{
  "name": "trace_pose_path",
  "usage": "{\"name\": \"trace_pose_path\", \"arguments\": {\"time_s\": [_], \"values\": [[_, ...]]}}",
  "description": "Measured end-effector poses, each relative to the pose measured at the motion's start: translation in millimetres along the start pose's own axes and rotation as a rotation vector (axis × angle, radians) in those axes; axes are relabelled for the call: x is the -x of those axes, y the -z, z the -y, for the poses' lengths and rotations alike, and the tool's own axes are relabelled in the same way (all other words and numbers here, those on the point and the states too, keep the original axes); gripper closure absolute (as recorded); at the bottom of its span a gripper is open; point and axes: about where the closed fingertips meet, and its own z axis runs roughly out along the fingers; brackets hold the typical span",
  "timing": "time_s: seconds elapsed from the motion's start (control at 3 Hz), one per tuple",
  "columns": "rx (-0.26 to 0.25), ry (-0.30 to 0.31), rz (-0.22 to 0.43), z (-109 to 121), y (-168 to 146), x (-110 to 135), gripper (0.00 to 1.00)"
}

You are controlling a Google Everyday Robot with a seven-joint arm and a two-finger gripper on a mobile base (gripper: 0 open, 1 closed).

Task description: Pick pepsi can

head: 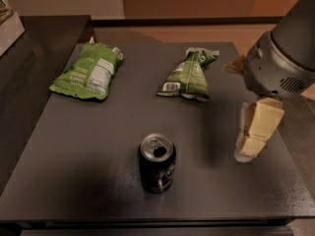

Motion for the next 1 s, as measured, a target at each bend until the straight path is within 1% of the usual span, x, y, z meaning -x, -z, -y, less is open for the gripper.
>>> {"name": "trace_pose_path", "arguments": {"time_s": [0.33,0.67,1.0], "values": [[0.056,0.052,0.073,-19,-27,27,0.00],[0.103,0.093,0.159,-35,-48,53,0.00],[0.162,0.119,0.242,-51,-64,76,0.00]]}}
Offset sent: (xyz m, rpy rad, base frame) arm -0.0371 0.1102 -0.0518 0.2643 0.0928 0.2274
